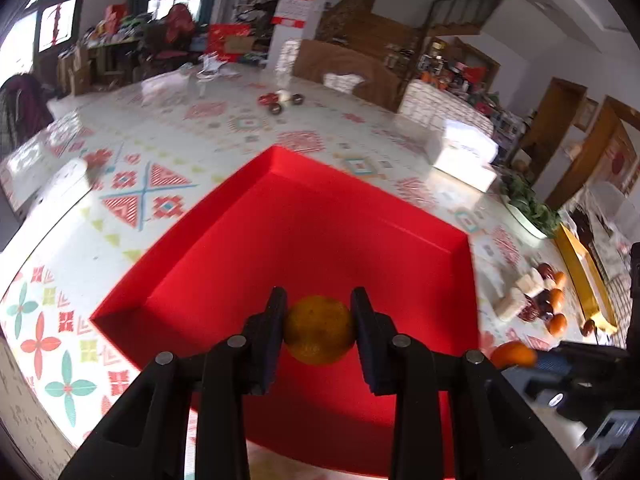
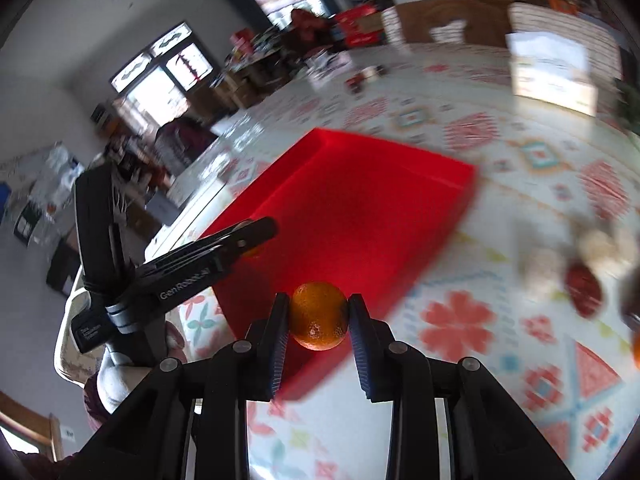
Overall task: Organize fruits
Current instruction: 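Carry both fruits over the red tray and open both tools, then move both tools back toward the fruit pile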
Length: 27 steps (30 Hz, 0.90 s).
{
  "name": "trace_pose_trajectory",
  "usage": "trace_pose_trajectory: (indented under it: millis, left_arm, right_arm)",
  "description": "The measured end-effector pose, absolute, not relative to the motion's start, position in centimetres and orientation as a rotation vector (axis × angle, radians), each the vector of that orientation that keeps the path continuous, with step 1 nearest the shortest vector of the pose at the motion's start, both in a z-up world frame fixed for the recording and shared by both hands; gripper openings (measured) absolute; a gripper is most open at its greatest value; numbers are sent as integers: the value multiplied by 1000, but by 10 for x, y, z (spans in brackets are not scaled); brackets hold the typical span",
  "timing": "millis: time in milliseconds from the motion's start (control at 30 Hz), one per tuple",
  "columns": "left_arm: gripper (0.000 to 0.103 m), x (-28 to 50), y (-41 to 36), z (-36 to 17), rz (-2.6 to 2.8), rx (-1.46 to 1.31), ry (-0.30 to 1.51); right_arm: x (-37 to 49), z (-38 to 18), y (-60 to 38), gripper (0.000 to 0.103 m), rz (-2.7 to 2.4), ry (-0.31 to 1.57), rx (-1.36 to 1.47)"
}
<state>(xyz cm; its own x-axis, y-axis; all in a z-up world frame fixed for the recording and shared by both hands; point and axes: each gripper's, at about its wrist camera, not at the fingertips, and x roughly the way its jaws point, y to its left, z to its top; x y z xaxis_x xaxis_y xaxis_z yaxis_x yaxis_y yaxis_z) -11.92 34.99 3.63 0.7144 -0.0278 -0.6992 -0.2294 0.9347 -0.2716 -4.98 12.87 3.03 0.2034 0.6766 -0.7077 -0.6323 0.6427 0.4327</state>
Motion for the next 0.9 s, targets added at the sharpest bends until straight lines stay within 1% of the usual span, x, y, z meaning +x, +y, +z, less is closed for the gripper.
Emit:
trace_pose_trajectory:
  millis: [200,267,333,367,400,433,467,500,600,667,700,733,800,833,867,900]
  left_arm:
    - [32,-130,373,31,134,-422,771]
    - [35,-134,375,34,130,-437,758]
    - [48,-139,377,38,128,-450,747]
    - [52,-141,376,41,127,-456,742]
    - [58,-143,376,44,125,-463,734]
    - [63,-146,376,47,123,-475,726]
    - [65,-148,377,50,119,-490,719]
    - [69,-151,377,53,113,-508,712]
    - [74,-160,373,62,80,-570,684]
    - [83,-164,366,70,66,-595,666]
    - [90,-165,361,73,62,-603,658]
    - [92,-167,354,77,49,-610,644]
    - [93,-170,333,85,-3,-600,617]
    - [93,-169,323,89,-19,-585,614]
    - [93,-168,312,92,-33,-566,612]
    - [93,-167,300,95,-46,-545,615]
  right_arm:
    - [-55,4,179,33,927,1064,-60]
    - [-60,-1,185,33,925,1065,-82]
    - [-62,-3,189,33,919,1056,-95]
    - [-64,-2,190,36,912,1045,-103]
    - [-66,0,190,45,907,1031,-109]
    - [-65,2,191,52,904,1022,-109]
    - [-67,6,189,63,903,1007,-104]
    - [-68,9,186,67,901,993,-98]
    - [-76,25,170,68,886,933,-75]
    - [-81,36,155,70,852,875,-70]
    - [-84,41,147,74,833,844,-69]
    - [-87,47,136,76,805,805,-68]
    - [-96,61,109,88,719,705,-64]
    - [-96,67,99,93,688,670,-56]
    - [-97,73,82,102,650,628,-38]
    - [-97,78,67,103,620,599,-17]
